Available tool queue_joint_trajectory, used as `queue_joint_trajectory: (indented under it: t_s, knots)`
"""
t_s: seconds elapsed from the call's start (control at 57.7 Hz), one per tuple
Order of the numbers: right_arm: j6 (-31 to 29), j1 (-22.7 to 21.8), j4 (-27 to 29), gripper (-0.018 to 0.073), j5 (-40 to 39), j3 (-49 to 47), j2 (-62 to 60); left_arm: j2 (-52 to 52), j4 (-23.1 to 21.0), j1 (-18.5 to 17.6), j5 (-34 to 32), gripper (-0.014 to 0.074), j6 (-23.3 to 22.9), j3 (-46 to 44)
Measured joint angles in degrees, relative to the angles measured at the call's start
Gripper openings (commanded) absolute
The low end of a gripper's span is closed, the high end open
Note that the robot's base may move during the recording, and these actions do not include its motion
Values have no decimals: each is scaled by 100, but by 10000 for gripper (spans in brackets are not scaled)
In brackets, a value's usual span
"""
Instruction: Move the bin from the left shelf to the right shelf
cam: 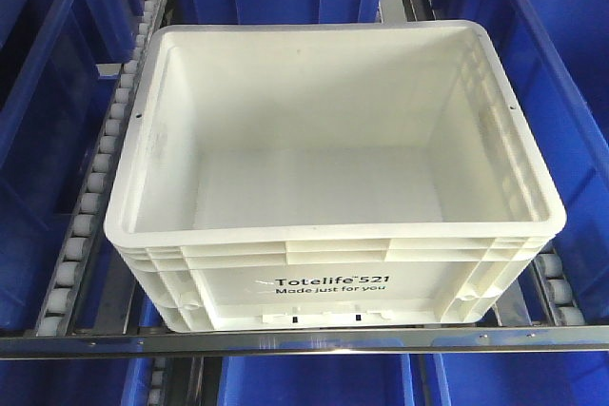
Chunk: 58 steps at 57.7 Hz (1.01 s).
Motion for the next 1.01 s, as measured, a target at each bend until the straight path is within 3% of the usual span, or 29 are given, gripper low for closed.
queue_joint_trajectory:
  t_s: [0.572,0.676,0.797,1.005]
  knots:
    - [0,0,-11,-8,0,0,0,0,0,0,148,-6,0,0]
    - [0,0,-11,-8,6,0,0,0,47,13,-107,-6,0,0]
    - [0,0,-11,-8,6,0,0,0,599,277,-345,-6,-392,20]
    - [0,0,-11,-8,6,4,0,-7,2464,1198,-668,-6,-2124,796]
